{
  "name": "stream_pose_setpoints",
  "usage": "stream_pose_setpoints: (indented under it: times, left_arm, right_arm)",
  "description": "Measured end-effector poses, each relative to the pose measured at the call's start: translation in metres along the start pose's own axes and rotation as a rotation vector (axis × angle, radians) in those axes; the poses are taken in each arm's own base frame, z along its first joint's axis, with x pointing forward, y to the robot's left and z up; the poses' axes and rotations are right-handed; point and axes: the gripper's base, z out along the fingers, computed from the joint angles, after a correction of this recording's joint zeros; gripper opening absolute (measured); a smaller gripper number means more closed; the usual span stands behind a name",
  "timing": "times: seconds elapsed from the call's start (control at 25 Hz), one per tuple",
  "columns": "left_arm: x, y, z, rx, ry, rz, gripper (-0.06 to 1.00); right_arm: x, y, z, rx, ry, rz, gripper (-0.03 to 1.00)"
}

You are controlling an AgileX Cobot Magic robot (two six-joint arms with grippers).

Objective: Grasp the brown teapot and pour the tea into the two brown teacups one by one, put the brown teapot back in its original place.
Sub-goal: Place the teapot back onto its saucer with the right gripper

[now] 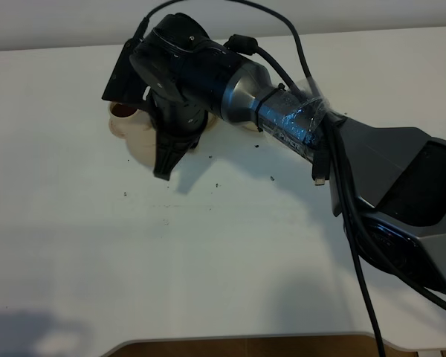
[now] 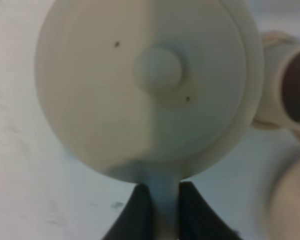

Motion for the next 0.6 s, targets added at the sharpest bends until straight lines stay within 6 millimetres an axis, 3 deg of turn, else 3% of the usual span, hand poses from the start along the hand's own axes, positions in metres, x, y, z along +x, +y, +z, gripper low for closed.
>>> stream_pose_setpoints:
  times: [0.32, 0.48, 0.6]
  left_arm:
    - [0.0, 0.0, 0.0, 0.0, 0.0, -0.001, 0.37]
    - [0.0, 0.0, 0.0, 0.0, 0.0, -0.001, 0.37]
    - [0.0, 0.0, 0.0, 0.0, 0.0, -0.001, 0.37]
  right_arm:
    - [0.003, 0.007, 0.017, -0.05, 0.037, 0.017, 0.13]
    - [0.002, -0.002, -0.003, -0.011, 0.013, 0.019, 0.13]
    - [0.01, -0.024, -0.023, 0.019, -0.018, 0.06, 0.13]
